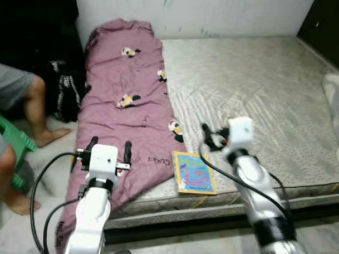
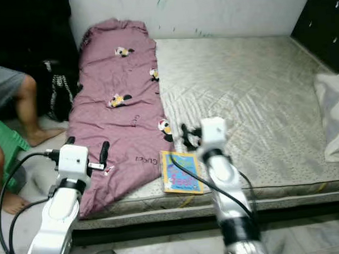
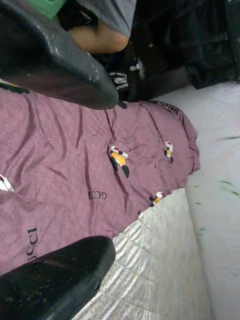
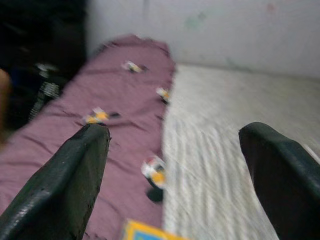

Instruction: Clean up the room

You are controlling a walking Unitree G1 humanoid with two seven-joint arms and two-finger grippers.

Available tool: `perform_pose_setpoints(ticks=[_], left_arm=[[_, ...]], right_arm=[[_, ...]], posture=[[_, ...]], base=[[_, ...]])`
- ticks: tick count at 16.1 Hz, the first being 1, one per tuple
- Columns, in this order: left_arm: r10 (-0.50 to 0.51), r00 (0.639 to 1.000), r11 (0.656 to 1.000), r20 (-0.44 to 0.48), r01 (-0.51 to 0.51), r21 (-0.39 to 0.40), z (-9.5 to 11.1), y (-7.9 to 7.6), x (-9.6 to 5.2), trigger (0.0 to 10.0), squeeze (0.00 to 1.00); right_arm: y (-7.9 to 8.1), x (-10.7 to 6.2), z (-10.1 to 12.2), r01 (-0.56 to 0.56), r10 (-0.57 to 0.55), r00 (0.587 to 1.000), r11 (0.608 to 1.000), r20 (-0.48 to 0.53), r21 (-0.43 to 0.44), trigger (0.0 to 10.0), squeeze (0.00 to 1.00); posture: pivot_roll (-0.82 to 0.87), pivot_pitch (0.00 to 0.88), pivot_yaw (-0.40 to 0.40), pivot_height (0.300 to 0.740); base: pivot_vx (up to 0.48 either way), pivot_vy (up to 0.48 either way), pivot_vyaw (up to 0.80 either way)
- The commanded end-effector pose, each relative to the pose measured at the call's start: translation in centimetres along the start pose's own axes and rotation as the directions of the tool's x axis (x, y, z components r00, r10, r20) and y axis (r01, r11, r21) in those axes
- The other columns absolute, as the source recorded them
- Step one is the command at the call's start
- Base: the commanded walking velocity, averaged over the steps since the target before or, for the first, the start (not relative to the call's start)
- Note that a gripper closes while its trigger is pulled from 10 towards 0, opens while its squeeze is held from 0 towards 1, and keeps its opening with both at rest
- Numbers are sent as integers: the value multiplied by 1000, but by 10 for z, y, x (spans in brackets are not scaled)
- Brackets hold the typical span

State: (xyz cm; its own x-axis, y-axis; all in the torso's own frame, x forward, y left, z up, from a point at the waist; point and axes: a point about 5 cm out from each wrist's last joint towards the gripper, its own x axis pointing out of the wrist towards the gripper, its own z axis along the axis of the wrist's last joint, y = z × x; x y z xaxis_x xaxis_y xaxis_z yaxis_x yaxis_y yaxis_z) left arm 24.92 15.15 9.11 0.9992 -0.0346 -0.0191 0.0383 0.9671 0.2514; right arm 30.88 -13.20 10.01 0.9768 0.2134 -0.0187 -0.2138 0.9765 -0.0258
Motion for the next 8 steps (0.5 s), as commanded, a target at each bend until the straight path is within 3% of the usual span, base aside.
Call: perform_pose_setpoints(ticks=[1, 4, 6, 8], left_arm=[[7, 999, 1000, 39, -8, 13, 7, 3, 6, 10000, 0], [23, 999, 1000, 42, -23, 13, 10, 3, 3, 10000, 0], [-21, 999, 1000, 33, 20, 10, 3, -4, -9, 10000, 0], [-24, 1000, 999, 8, 24, -26, -2, -6, -12, 10000, 0]], right_arm=[[5, 3, 7, -36, 37, 999, 999, 28, -20, 10000, 0], [-2, 1, 2, -17, 18, 1000, 1000, 23, -26, 10000, 0], [-2, -7, -5, -14, 14, 1000, 1000, 9, -16, 10000, 0], [3, -14, -9, -46, 46, 999, 998, -4, -37, 10000, 0]], posture=[[26, 0, -86, 740], [58, 0, -67, 740], [36, 0, -65, 740], [24, 0, -66, 740]], base=[[0, 0, 0], [0, 0, 0], [0, -330, 0], [0, -373, 0]])
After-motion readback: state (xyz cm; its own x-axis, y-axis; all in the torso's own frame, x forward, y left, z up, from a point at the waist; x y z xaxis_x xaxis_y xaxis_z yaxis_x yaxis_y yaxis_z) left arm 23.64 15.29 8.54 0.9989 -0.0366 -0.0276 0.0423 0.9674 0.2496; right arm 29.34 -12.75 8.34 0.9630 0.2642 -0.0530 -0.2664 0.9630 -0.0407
